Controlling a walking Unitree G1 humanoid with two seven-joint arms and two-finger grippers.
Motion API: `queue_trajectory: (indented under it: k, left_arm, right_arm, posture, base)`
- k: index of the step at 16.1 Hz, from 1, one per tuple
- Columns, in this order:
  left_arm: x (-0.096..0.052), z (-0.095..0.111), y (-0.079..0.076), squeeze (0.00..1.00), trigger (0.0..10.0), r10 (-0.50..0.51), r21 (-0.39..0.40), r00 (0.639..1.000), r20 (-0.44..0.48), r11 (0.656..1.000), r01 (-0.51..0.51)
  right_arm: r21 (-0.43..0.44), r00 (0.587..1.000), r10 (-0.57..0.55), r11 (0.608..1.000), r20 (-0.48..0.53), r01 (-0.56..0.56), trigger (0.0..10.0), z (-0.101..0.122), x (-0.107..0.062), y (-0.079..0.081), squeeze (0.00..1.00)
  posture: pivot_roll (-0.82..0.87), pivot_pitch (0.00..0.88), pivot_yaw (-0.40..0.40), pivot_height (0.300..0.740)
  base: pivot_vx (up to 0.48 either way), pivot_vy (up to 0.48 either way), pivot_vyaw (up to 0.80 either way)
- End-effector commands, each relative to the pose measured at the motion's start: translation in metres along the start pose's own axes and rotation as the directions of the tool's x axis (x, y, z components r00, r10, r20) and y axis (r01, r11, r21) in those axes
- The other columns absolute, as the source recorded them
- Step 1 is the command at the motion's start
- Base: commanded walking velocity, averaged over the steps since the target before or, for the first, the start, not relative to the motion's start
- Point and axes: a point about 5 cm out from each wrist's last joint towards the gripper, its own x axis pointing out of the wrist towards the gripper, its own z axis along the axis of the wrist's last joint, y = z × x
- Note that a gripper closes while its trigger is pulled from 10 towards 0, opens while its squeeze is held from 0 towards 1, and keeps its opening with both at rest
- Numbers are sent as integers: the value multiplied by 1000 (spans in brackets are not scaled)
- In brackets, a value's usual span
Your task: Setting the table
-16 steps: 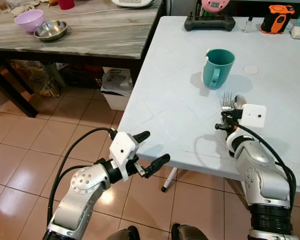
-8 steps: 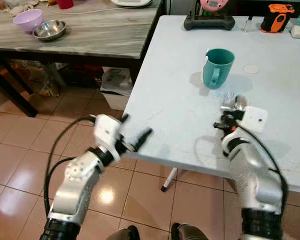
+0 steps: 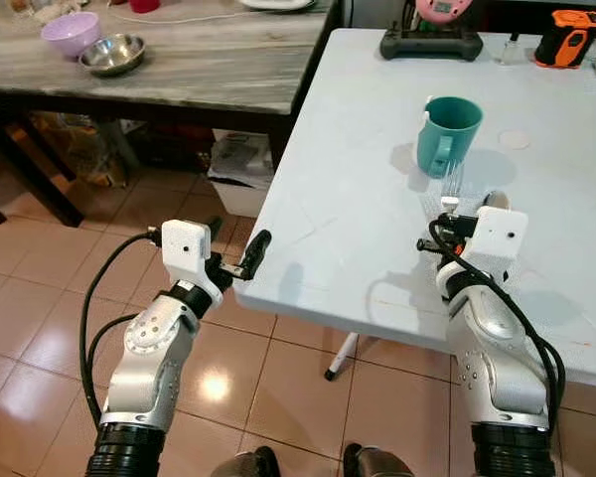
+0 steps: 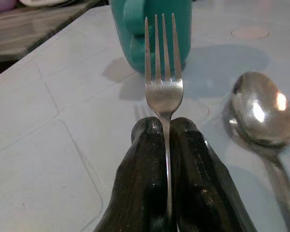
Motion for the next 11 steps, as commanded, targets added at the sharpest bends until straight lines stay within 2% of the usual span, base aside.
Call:
queue_trajectory:
  k: [1, 4, 7, 11]
  left_arm:
    - [1, 1, 4, 0, 10000, 23, 14, 1000, 2, 1000, -23]
    - [2, 0, 5, 0, 10000, 38, 5, 999, 11, 999, -38]
    - [3, 1, 5, 0, 10000, 45, 13, 999, 17, 999, -45]
    - [7, 4, 4, 0, 10000, 44, 24, 999, 32, 999, -45]
  right_arm:
    - [-2, 1000, 9, 1000, 27, -9, 10000, 3, -2, 3, 0]
    - [-11, 999, 10, 1000, 36, -9, 10000, 3, -2, 4, 0]
    - [-12, 999, 8, 1000, 42, -8, 10000, 2, -2, 5, 0]
    - [-11, 998, 6, 1000, 61, -5, 10000, 3, -1, 5, 0]
  posture:
    - [-198, 120, 83, 740]
    - [-197, 120, 87, 740]
    - [-192, 122, 94, 740]
    - [-191, 116, 101, 740]
  base:
    - [0, 0, -769]
    - [0, 0, -767]
    - [0, 275, -710]
    - [0, 356, -113]
